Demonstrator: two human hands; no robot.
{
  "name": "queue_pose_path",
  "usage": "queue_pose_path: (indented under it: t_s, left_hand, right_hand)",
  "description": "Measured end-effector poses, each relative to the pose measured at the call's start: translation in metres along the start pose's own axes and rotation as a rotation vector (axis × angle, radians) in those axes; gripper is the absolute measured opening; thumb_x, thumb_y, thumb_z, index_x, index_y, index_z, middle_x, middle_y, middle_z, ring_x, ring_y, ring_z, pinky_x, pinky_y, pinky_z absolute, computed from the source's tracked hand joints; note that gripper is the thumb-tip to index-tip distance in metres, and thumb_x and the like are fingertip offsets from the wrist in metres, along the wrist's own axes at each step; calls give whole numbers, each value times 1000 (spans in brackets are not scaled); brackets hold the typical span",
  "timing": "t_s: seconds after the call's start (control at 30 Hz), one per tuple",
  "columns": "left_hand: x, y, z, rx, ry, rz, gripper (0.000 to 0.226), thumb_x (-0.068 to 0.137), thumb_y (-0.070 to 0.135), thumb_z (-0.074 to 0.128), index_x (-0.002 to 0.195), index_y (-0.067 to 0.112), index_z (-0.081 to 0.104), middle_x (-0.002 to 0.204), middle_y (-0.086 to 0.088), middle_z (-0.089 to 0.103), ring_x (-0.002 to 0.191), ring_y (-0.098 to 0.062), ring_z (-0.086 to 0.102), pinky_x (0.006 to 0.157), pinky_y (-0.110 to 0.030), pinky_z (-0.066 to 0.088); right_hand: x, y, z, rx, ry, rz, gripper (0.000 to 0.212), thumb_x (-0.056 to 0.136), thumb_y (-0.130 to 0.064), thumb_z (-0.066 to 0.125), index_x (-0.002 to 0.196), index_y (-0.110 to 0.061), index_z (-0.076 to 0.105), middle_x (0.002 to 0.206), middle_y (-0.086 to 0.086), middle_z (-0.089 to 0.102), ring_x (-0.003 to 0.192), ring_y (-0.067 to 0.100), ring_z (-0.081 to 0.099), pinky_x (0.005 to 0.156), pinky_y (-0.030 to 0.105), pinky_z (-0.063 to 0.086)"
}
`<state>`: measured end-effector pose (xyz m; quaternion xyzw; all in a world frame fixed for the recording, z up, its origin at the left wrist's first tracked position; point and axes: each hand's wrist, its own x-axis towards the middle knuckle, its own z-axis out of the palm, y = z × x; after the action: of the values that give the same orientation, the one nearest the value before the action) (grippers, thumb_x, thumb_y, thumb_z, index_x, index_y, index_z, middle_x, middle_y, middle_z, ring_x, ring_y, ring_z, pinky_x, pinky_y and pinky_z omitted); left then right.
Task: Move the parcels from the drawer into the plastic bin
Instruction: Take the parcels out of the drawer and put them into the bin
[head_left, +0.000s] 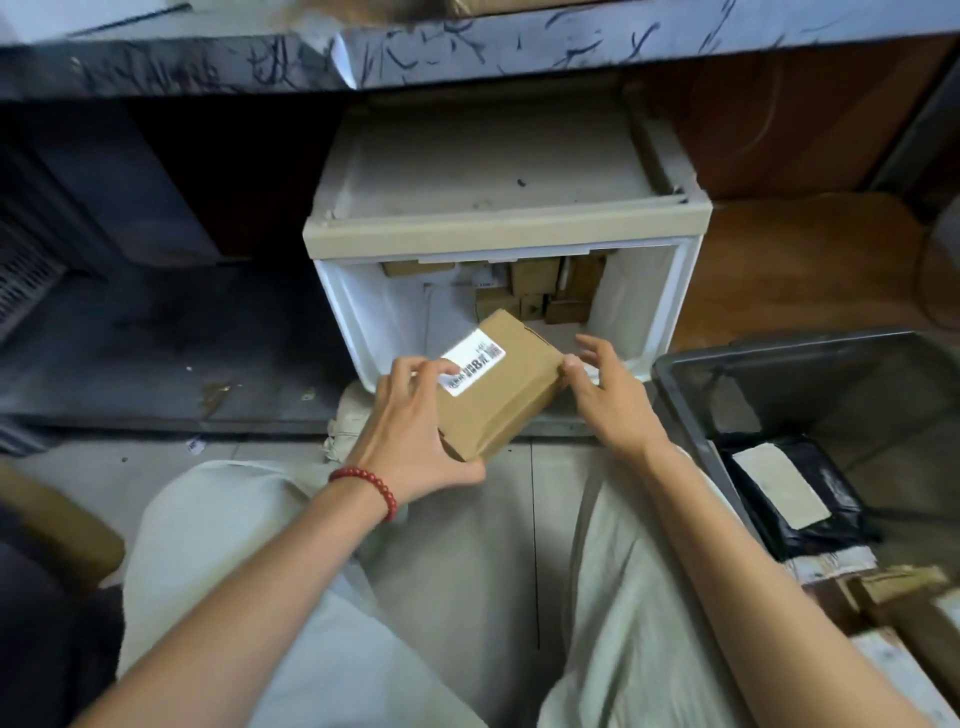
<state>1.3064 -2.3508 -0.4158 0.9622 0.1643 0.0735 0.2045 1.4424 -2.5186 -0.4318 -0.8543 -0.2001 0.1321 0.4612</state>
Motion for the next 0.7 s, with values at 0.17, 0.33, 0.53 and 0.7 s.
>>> queue_pose_path:
  t_s: [0.17,0.33,0.53,0.7]
  left_hand:
    - [-5,16,7,-190,104,75,89,54,37,82,129,26,36,125,6,28,116,-13,37,97,-19,30]
    - [4,20,4,-309,200,98,87,55,29,84,129,23,39,130,4,31,119,-8,36,99,-10,27]
    - [17,25,11,-486,161,-55,106,59,30,87,144,28,23,146,5,28,135,-12,30,109,-27,30]
    - [28,17,18,-592,81,-332,111,65,27,86,150,26,15,144,0,42,128,-18,43,104,-34,39]
  right_hand:
    - [-10,1,-2,-42,41,-14,44,100,-35,49,139,-17,43,125,3,57,103,20,58,90,29,45]
    - [-3,5,-5,200,133,88,51,92,-32,64,138,-19,46,126,-8,51,115,10,49,92,28,47]
    - [7,10,-4,766,148,310,61,85,-8,70,140,-6,45,128,8,57,117,22,59,96,34,51]
    - [5,10,-1,806,82,255,61,81,3,69,137,-6,48,131,11,57,121,22,57,103,36,47]
